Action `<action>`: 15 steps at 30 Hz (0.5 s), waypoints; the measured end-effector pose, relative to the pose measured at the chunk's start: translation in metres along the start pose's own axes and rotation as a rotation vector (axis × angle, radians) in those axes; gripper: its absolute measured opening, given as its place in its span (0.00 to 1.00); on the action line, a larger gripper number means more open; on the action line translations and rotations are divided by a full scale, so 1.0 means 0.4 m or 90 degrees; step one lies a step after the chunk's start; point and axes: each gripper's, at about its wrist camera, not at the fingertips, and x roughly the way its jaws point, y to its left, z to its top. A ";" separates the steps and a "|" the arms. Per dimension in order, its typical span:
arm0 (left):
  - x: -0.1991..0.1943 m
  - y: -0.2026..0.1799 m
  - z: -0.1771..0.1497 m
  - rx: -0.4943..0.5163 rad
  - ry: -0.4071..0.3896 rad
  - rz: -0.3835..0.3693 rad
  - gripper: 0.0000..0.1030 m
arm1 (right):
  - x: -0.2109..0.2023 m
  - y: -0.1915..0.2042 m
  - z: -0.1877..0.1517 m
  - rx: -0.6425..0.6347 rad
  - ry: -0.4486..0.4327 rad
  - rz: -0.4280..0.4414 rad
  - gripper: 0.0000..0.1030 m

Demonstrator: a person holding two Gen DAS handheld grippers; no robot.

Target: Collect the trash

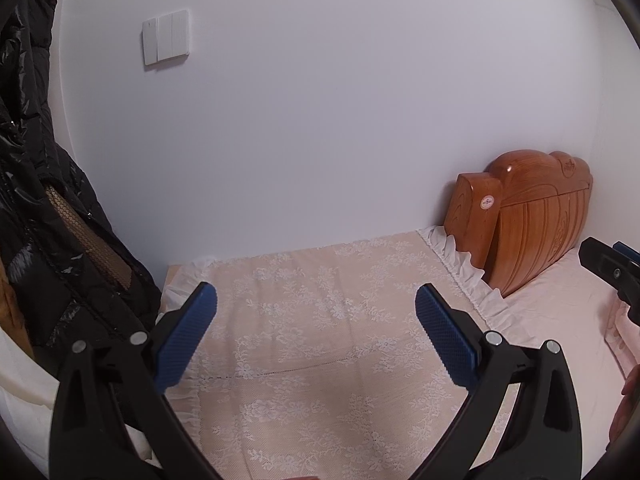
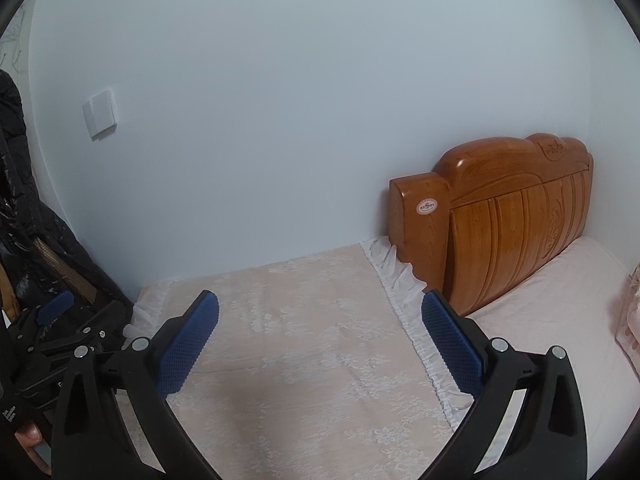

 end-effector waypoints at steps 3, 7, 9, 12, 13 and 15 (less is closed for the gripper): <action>0.004 0.001 0.000 -0.001 0.003 0.000 0.92 | 0.004 0.001 0.000 -0.002 0.001 -0.001 0.98; 0.007 0.004 -0.001 -0.002 0.006 0.000 0.92 | 0.006 0.005 -0.002 -0.005 0.001 -0.004 0.98; 0.008 0.003 -0.001 -0.002 0.007 -0.001 0.92 | 0.006 0.005 -0.002 -0.007 0.001 -0.005 0.98; 0.009 0.004 -0.002 -0.001 0.008 -0.002 0.92 | 0.007 0.004 -0.003 -0.008 0.003 -0.005 0.98; 0.010 0.003 -0.003 0.000 0.009 -0.003 0.92 | 0.007 0.003 -0.004 -0.009 0.003 -0.006 0.98; 0.011 0.002 -0.004 0.001 0.010 -0.003 0.92 | 0.006 0.003 -0.004 -0.010 0.003 -0.005 0.98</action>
